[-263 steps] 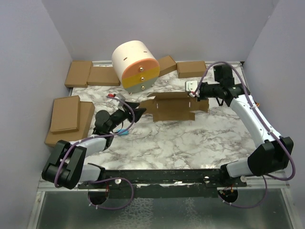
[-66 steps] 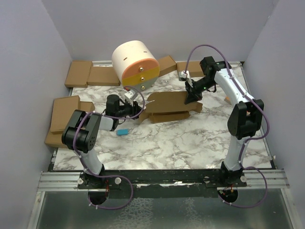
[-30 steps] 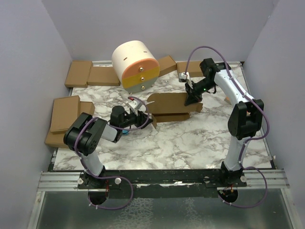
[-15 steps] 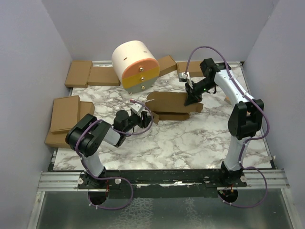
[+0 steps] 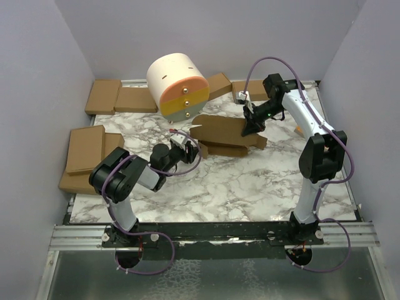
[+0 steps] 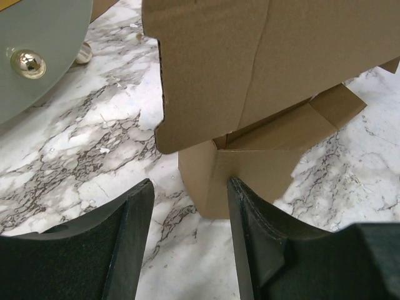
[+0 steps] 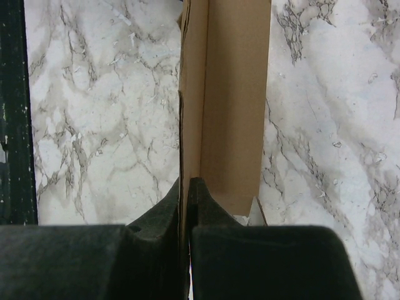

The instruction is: Fold the paper box

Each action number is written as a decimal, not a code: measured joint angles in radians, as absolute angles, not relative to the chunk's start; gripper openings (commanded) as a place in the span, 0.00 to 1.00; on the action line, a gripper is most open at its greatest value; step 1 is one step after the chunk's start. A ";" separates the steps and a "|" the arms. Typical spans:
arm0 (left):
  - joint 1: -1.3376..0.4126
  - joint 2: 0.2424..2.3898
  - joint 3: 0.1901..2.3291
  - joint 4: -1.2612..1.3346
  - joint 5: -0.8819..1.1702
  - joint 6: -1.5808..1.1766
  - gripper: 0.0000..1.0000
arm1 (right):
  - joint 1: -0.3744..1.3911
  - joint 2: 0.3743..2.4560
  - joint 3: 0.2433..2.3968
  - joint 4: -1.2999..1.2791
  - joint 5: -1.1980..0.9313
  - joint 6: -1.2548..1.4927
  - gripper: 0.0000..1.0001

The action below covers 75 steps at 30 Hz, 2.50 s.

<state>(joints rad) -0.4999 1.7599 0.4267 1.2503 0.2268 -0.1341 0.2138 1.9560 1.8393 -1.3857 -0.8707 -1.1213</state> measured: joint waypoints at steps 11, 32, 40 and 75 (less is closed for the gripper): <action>-0.500 1.828 0.470 1.309 0.224 -0.125 0.54 | 0.214 1.964 1.839 -1.387 -0.871 -1.111 0.01; -0.553 1.922 0.516 1.400 0.130 -0.125 0.57 | 0.214 1.971 1.832 -1.388 -0.876 -1.111 0.01; -0.565 1.943 0.533 1.417 0.085 -0.131 0.51 | 0.214 1.971 1.831 -1.388 -0.883 -1.111 0.01; -0.618 2.022 0.582 1.446 -0.052 -0.222 0.27 | 0.208 1.985 1.829 -1.395 -0.905 -1.103 0.01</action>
<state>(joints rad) -0.6178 2.0224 0.5816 1.4460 -0.0525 -0.2222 0.2081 1.9854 1.8294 -1.3952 -0.9051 -1.1030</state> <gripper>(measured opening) 0.272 0.016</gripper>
